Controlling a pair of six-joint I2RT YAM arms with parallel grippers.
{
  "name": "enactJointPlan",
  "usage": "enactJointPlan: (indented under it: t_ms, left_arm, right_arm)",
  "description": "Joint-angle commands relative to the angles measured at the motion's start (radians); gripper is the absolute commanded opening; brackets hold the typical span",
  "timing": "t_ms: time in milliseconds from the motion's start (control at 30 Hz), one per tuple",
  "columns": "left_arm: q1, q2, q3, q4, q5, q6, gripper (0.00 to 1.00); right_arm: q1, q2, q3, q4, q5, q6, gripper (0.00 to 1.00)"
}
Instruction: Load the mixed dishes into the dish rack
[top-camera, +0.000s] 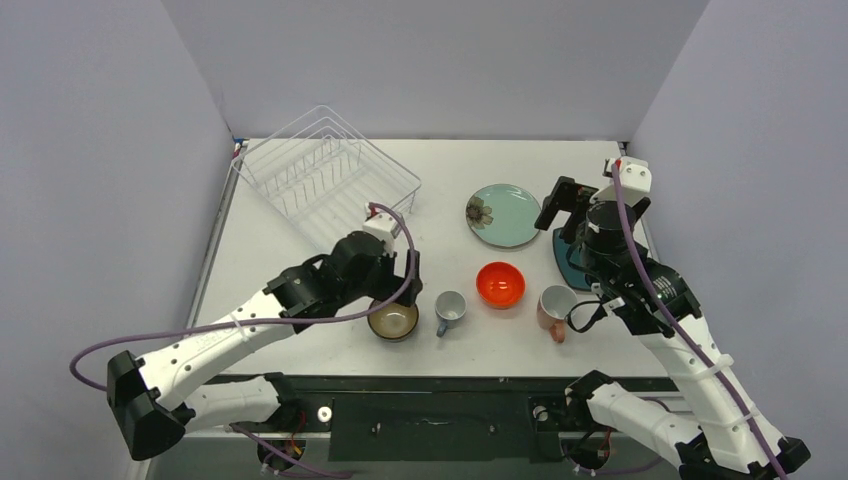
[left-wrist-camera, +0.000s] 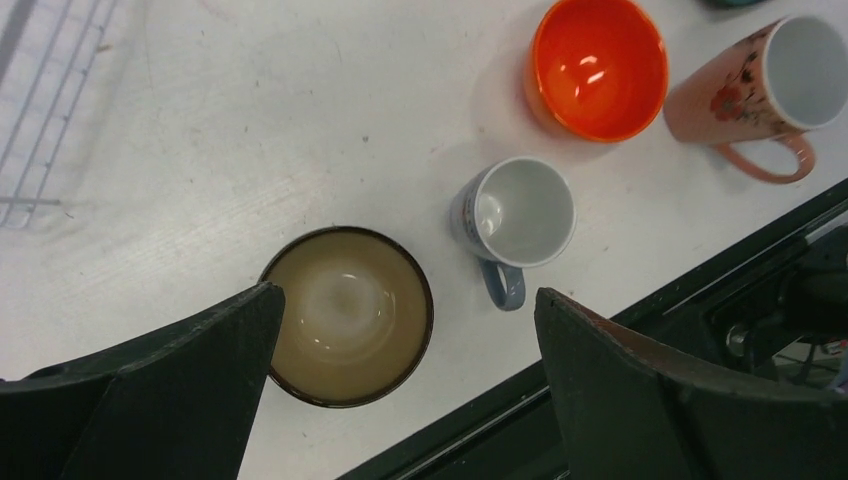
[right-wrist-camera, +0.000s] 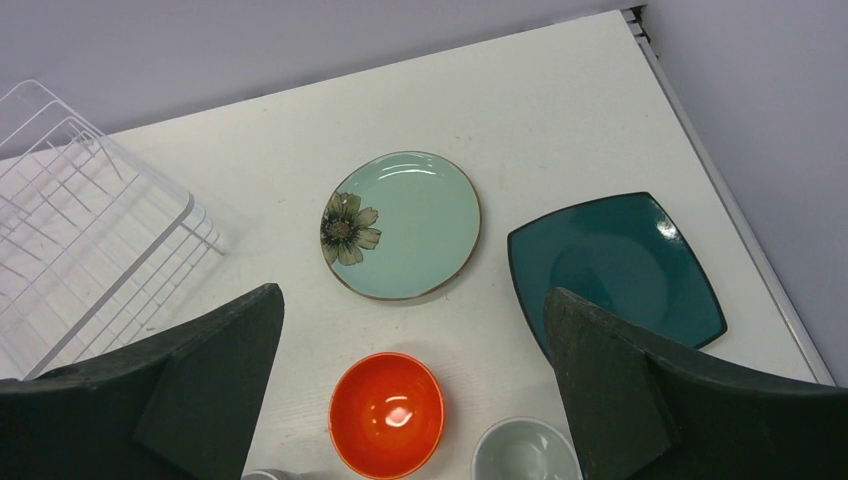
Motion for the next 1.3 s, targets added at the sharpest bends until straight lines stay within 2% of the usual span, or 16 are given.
enactJointPlan:
  t_ms: [0,100,300,533,600,667,767,833,900,1033,1133,1167,1267]
  left_arm:
    - [-0.079,0.042,-0.035,-0.006,-0.138,-0.048,0.91]
    - [-0.13,0.078,-0.068,0.011,-0.16,-0.06,0.85]
    - [-0.184,0.099,-0.122,0.028,-0.177,-0.053,0.81]
    - [-0.214,0.101,-0.167,0.02,-0.192,-0.089,0.82]
    - [-0.215,0.055,-0.177,-0.01,-0.239,-0.151,0.82]
    - [-0.215,-0.023,-0.198,-0.01,-0.284,-0.194,0.87]
    - [-0.214,-0.158,-0.223,-0.005,-0.339,-0.231,1.0]
    - [-0.213,-0.251,-0.222,-0.014,-0.38,-0.235,0.97]
    - [-0.213,-0.336,-0.205,-0.039,-0.422,-0.229,0.96]
    - [-0.212,-0.474,-0.153,-0.084,-0.483,-0.196,0.96]
    - [-0.212,-0.552,-0.127,-0.121,-0.504,-0.188,0.96]
    - [-0.212,-0.561,-0.116,-0.128,-0.512,-0.185,0.96]
    - [-0.212,-0.589,-0.101,-0.166,-0.527,-0.188,0.96]
  right_arm:
    - [0.006,0.014,-0.008,0.007,-0.026,0.021,0.96]
    - [0.007,0.009,-0.011,0.003,-0.027,0.026,0.96]
    - [0.008,-0.002,-0.026,-0.008,-0.027,0.03,0.95]
    - [0.007,-0.004,-0.038,-0.011,-0.053,0.044,0.95]
    - [0.009,0.003,-0.04,0.003,-0.107,0.06,0.95]
    - [0.024,0.023,-0.056,0.045,-0.212,0.073,0.94]
    - [0.062,0.099,-0.087,0.118,-0.413,0.09,0.94]
    - [0.099,0.178,-0.073,0.144,-0.494,0.089,0.88]
    - [0.153,0.275,-0.03,0.138,-0.505,0.057,0.85]
    - [0.288,0.502,0.125,0.01,-0.49,-0.076,0.81]
    - [0.31,0.666,0.214,-0.028,-0.505,-0.15,0.72]
    - [0.316,0.692,0.227,-0.039,-0.537,-0.162,0.66]
    - [0.342,0.793,0.264,-0.048,-0.558,-0.21,0.61]
